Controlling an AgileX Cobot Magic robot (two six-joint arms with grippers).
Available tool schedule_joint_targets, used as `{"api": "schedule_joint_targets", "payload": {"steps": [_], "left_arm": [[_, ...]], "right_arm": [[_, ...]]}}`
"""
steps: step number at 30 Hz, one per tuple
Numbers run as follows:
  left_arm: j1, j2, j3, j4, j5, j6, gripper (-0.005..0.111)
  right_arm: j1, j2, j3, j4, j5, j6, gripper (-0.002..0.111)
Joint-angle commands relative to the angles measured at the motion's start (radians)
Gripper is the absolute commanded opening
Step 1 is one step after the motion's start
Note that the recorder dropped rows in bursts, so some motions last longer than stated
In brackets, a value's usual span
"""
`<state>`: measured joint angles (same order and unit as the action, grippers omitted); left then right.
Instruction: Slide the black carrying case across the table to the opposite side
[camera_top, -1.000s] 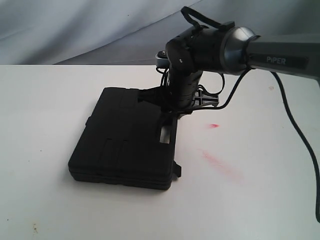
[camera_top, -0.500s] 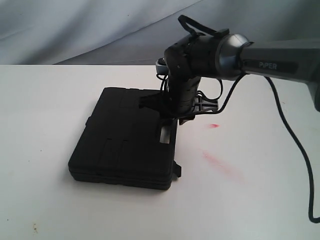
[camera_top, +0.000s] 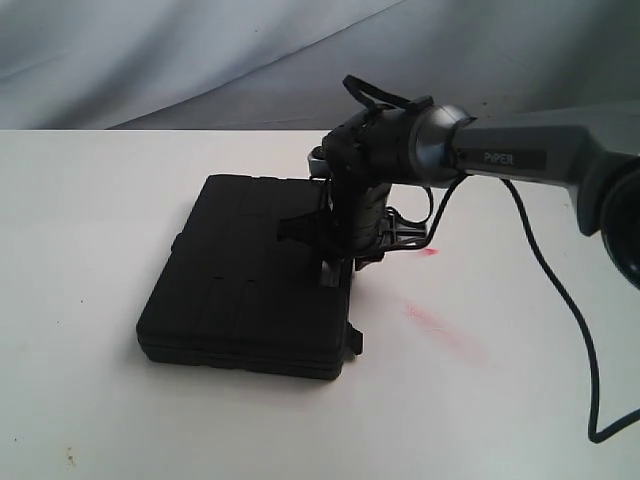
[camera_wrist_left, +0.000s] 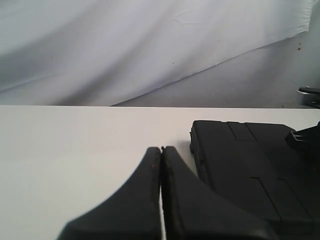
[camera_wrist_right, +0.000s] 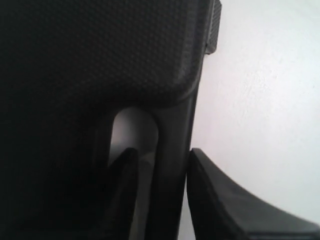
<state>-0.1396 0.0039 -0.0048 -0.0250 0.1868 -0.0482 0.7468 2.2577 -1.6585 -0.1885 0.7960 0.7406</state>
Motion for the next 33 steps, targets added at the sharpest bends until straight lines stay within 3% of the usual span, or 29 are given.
{"api": "schedule_joint_targets", "payload": {"steps": [1,10,15,33], "left_arm": [[0.001,-0.004,0.005,-0.007,-0.003,-0.001,0.000],[0.001,-0.004,0.005,-0.007,-0.003,-0.001,0.000],[0.001,-0.004,0.005,-0.007,-0.003,-0.001,0.000],[0.001,-0.004,0.005,-0.007,-0.003,-0.001,0.000]], "right_arm": [[0.002,0.014,-0.002,-0.012,-0.011,0.001,0.032],[0.000,0.038,-0.002,-0.006,-0.015,0.001,0.029],[0.000,0.038,-0.002,0.003,-0.010,-0.003,0.000],[-0.097,0.015,-0.002,0.020,-0.024,-0.163,0.000]]}}
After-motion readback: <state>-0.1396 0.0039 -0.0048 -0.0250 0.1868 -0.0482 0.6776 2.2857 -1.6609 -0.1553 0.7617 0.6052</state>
